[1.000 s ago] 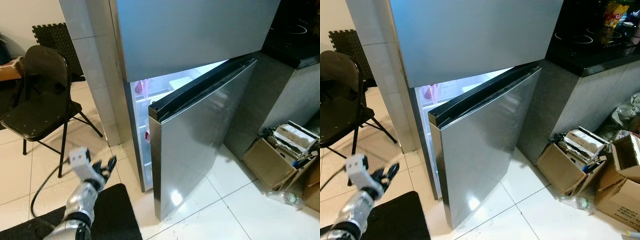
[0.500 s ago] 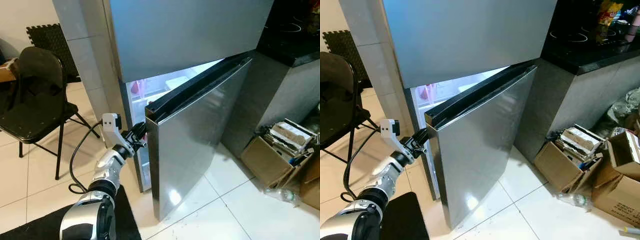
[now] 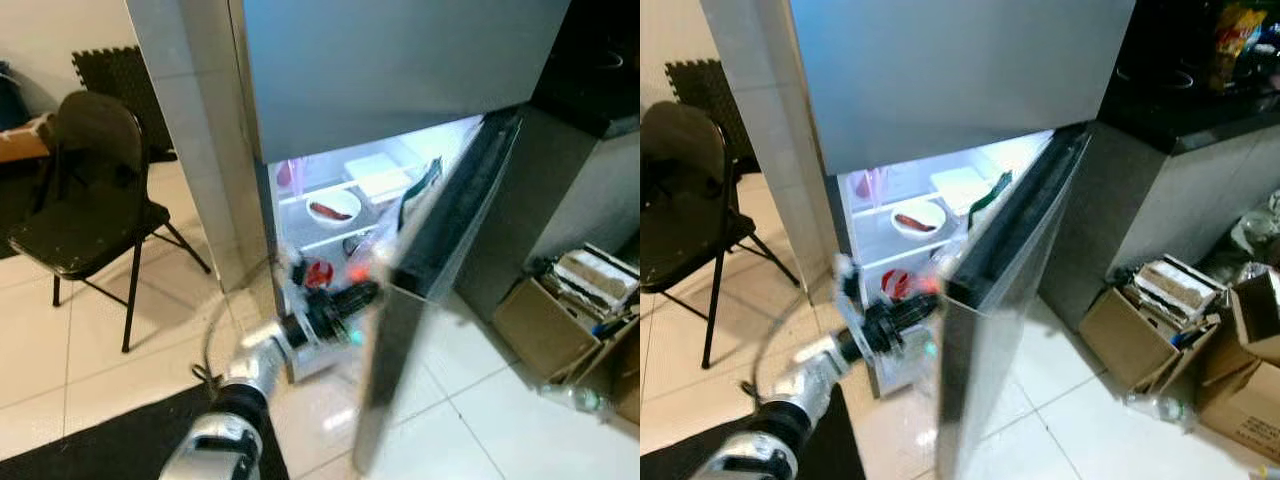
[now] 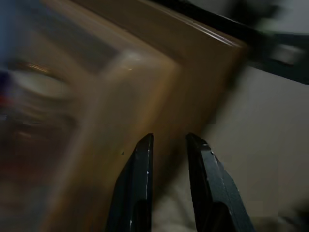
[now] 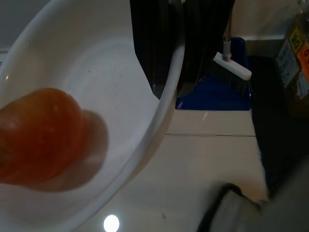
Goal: Restocking fridge
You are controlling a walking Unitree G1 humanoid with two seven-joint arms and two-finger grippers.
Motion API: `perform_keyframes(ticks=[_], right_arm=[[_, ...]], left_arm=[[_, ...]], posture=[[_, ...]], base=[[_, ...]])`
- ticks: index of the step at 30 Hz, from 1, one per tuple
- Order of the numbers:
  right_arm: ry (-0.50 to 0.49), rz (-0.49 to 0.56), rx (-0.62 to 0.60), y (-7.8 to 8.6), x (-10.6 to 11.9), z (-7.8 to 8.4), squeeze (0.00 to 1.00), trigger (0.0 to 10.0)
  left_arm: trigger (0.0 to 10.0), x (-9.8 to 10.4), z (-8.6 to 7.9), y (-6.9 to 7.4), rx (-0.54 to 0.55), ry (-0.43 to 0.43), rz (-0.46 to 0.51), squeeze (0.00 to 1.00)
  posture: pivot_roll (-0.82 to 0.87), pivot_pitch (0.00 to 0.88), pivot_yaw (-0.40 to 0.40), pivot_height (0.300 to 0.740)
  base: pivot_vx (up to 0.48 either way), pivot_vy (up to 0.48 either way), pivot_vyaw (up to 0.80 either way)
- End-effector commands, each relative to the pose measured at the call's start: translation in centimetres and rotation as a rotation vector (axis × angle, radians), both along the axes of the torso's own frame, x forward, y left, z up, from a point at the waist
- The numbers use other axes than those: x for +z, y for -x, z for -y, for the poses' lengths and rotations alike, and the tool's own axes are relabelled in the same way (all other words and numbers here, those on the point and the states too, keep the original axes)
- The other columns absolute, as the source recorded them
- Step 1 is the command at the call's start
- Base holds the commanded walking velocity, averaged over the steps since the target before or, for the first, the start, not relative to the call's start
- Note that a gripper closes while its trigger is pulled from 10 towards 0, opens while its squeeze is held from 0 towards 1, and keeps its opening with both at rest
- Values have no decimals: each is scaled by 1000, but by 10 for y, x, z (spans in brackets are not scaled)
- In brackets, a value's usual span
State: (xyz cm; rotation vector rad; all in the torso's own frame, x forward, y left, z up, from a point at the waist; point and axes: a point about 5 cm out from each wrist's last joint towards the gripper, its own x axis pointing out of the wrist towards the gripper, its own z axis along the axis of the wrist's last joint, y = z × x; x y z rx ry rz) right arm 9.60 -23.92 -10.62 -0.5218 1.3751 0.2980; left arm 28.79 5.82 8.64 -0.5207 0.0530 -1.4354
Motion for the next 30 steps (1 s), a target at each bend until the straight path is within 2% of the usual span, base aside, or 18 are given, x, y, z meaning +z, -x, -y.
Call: perform_keyframes(ticks=[1,5,7,8,9,11,13,14,17,18,19,22,23,24,26,28,30], right_arm=[[8,-7,-8,3,0,4,0,10000],[17,-25,-15,7,0,8,0,10000],[17,-36,-16,9,0,7,0,10000],[16,-41,-17,10,-1,6,0,10000],[16,-41,-17,10,-1,6,0,10000],[17,-47,-17,13,-2,5,0,10000],[17,-47,-17,13,-2,5,0,10000],[17,-47,-16,14,-2,4,0,10000],[18,-47,-15,14,-2,4,0,10000],[25,-44,-8,15,-2,4,0,10000],[25,-44,-8,15,-2,4,0,10000],[43,-21,-4,14,-2,5,0,10000],[43,-21,-4,14,-2,5,0,10000],[52,-6,-5,13,-2,6,0,10000],[62,2,-2,13,-1,7,0,10000],[66,5,-1,13,-1,8,0,10000],[90,20,8,13,0,12,0,10000]], left_arm=[[10000,2,5,5,-60,6,14,0],[10000,-12,-2,4,19,-53,-19,0],[10000,-23,-16,4,87,-108,-67,0],[10000,-36,-28,9,122,-166,-112,0],[10000,-36,-28,9,122,-166,-112,0],[10000,-66,-52,24,192,-298,-220,0],[10000,-69,-54,26,201,-314,-237,0],[10000,-79,-61,33,230,-362,-272,0],[10000,-89,-67,40,260,-403,-312,0],[10000,-109,-80,55,341,-496,-385,0],[10000,-109,-80,55,341,-496,-385,0],[10000,-133,-95,76,479,-624,-496,0],[10000,-133,-95,76,479,-624,-496,0],[10000,-146,-103,90,547,-712,-555,0],[10000,-154,-109,102,592,-758,-599,0],[10000,-157,-111,106,613,-766,-620,0],[10000,-171,-121,131,723,-829,-735,0]], posture=[[-20,0,-31,740],[-19,0,-30,740],[-17,0,-29,740],[-15,0,-27,740],[-15,0,-27,740],[-12,0,-27,740],[-10,0,-28,740],[-11,0,-28,740],[-9,0,-32,740],[-8,0,-35,740],[-8,0,-35,740],[-9,0,-38,740],[-9,0,-38,740],[-12,0,-39,740],[-13,0,-41,740],[-13,0,-41,740],[-11,0,-45,740]], base=[[0,0,0],[0,0,0],[0,0,0],[0,0,0],[0,0,0],[0,0,0],[0,0,0],[0,0,0],[0,0,0],[0,0,0],[0,0,0],[0,0,0],[0,0,0],[0,0,0],[0,0,0],[0,0,0],[0,0,0]])
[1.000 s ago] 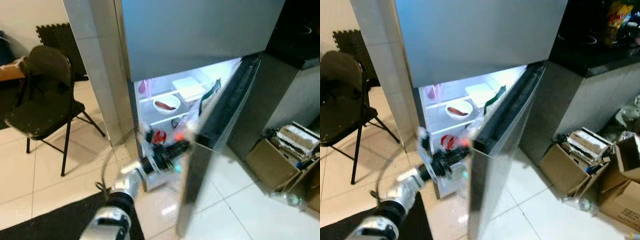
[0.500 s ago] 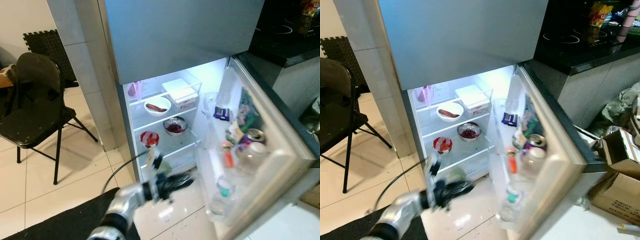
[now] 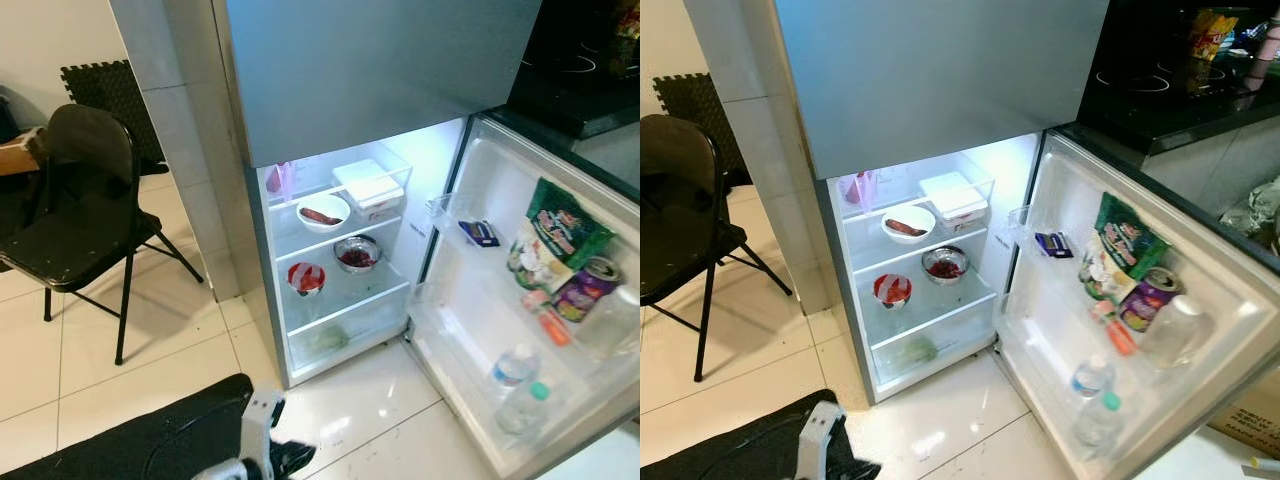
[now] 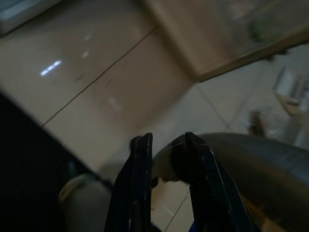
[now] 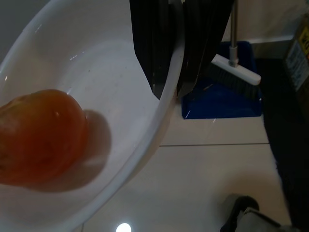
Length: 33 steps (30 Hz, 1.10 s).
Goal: Restocking fridge
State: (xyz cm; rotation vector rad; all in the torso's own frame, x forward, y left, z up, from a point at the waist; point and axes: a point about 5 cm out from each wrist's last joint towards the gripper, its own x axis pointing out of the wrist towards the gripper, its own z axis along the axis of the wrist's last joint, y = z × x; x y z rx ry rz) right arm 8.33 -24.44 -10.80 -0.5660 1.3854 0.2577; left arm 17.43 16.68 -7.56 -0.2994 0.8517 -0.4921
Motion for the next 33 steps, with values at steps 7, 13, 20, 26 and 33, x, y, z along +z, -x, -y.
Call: perform_keyframes(ticks=[7,13,20,26,33], right_arm=[[80,86,34,-3,4,11,0,10000],[86,128,56,-14,6,8,0,10000],[98,199,65,-32,9,1,0,10000],[102,259,26,-44,11,-3,0,10000],[80,295,34,-52,12,-11,0,10000]], left_arm=[[10000,-27,-25,60,212,-173,-202,0],[10000,-26,-32,58,277,-231,-189,0],[10000,-22,-40,44,335,-290,-145,0],[10000,-19,-38,36,352,-298,-105,0],[10000,-18,-34,31,363,-281,-93,0]], posture=[[-16,0,-38,740],[-3,0,-42,740],[-4,0,-24,740],[4,0,-14,740],[18,0,-12,740]], base=[[0,0,0],[0,0,0],[0,0,0],[0,0,0],[0,0,0]])
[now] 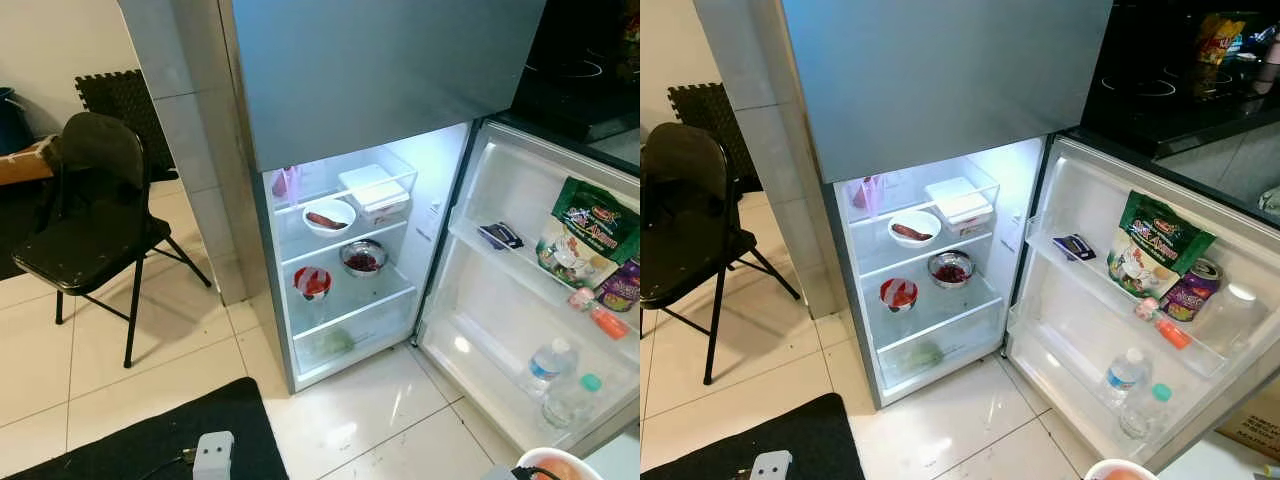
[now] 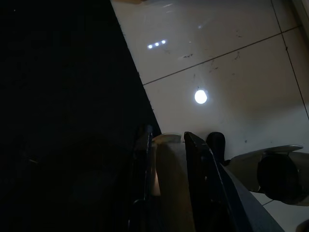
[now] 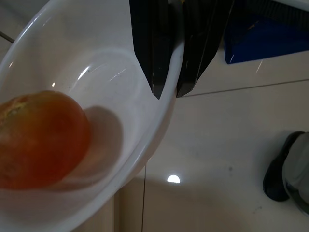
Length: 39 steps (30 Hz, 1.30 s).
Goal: Restocking fridge
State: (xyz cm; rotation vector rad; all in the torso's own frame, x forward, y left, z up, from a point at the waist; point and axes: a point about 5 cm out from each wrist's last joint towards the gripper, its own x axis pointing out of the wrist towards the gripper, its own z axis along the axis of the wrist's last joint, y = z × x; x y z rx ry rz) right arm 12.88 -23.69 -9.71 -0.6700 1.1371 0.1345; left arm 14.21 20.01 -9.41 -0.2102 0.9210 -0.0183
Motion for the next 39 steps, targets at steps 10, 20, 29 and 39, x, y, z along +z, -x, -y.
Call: perform_keyframes(ticks=[10,20,29,39], right_arm=[[-212,17,-35,-17,2,-20,0,10000],[-220,-12,-39,-8,-2,-23,0,10000],[-219,-25,-40,-4,-3,-23,0,10000],[-208,-26,-25,-5,-3,-21,0,10000]], left_arm=[[10000,2,11,-8,-3,94,12,0],[10000,1,15,-7,-5,137,1,0],[10000,0,15,-4,-18,140,-15,0],[10000,-2,19,-2,-28,150,-26,0]], posture=[[15,0,-21,740],[11,0,-20,740],[9,0,-16,740],[8,0,-24,740]], base=[[0,0,147],[0,0,718],[0,0,717],[0,0,719]])
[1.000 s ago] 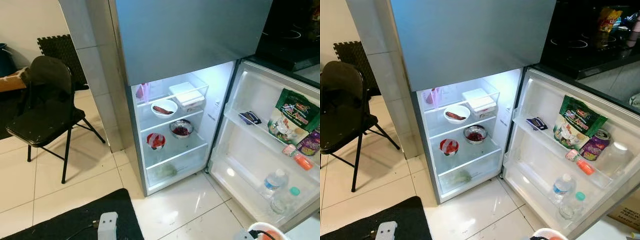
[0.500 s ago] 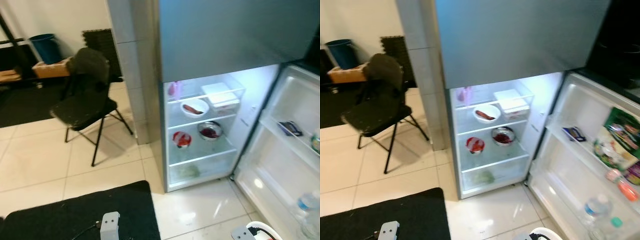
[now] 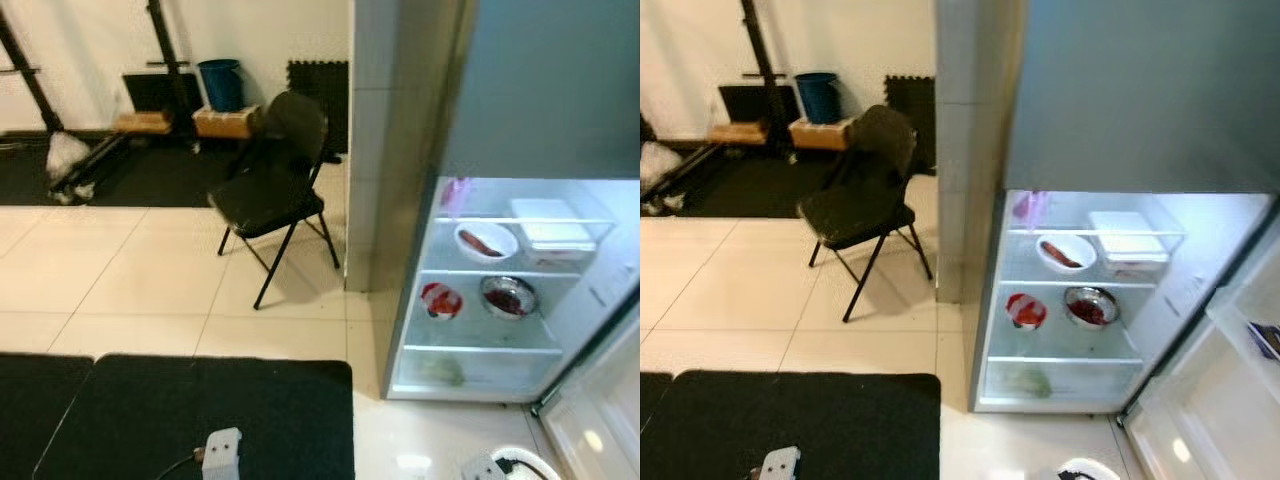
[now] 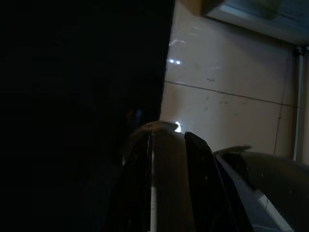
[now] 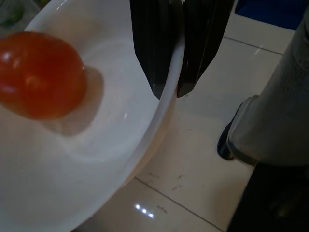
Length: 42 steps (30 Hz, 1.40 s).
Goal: Restocking fridge
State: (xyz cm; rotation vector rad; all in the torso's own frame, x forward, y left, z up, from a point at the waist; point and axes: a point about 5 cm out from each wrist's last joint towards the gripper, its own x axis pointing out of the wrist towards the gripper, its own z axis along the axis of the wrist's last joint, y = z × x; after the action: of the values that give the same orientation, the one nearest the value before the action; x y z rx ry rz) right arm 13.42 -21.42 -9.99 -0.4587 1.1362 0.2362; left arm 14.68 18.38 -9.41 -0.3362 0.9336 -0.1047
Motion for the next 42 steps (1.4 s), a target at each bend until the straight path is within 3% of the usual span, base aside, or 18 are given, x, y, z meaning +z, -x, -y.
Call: perform_keyframes(ticks=[1,13,19,37,42], right_arm=[[10,-3,8,0,0,2,0,10000],[17,-5,19,1,0,3,0,10000],[25,2,29,0,1,3,0,10000],[20,-9,51,3,0,2,0,10000],[16,-12,62,3,0,3,0,10000]], left_arm=[[10000,-2,3,3,-9,4,-16,0],[10000,-2,2,5,-2,1,-24,0],[10000,-2,3,4,0,20,-19,0],[10000,-1,1,3,-5,31,-18,0],[10000,-1,2,2,-5,36,-15,0]], posture=[[8,0,-24,740],[8,0,-28,740],[5,0,-28,740],[4,0,-22,740],[3,0,-24,740]], base=[[0,0,712],[0,0,715],[0,0,160],[0,-434,0],[0,-446,794]])
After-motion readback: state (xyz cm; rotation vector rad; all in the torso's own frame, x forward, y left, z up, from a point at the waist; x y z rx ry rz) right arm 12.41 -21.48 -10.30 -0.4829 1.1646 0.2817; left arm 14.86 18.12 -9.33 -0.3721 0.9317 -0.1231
